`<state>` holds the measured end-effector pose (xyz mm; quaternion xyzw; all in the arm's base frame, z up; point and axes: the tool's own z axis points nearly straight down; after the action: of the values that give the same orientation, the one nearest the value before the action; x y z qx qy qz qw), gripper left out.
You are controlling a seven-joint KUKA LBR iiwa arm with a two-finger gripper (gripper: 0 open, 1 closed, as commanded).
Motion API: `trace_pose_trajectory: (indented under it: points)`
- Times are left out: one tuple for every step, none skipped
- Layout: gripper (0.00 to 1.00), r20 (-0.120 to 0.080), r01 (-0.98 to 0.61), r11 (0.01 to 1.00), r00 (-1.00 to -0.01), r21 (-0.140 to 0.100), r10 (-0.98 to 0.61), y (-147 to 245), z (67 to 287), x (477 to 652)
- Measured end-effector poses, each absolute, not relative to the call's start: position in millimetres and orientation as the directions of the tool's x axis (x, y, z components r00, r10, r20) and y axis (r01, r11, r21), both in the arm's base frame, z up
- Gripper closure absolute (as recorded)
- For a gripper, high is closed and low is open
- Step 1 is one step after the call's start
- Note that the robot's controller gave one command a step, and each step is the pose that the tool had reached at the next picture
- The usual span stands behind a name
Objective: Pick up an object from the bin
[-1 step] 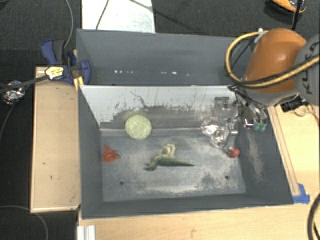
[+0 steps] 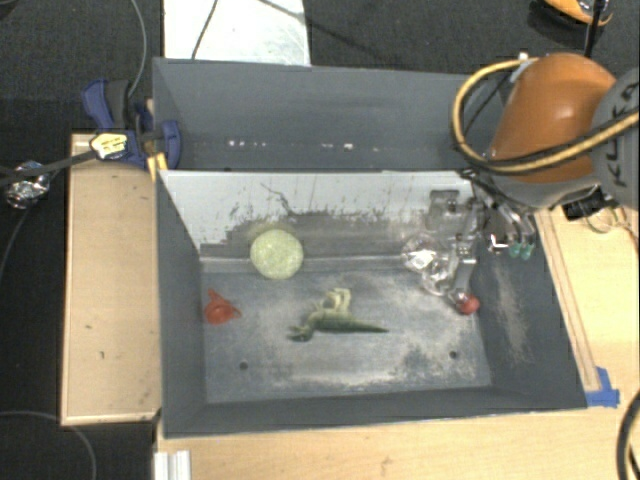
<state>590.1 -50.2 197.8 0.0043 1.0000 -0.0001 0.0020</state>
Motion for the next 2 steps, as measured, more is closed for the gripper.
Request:
trace_pose_trajectory:
  points:
    - [0.00,-0.008,0.014,1.000,-1.000,0.000,0.014,-28,147,592.4]
    - [0.00,0.005,0.050,0.999,-0.999,0.000,0.050,10,124,572.4]
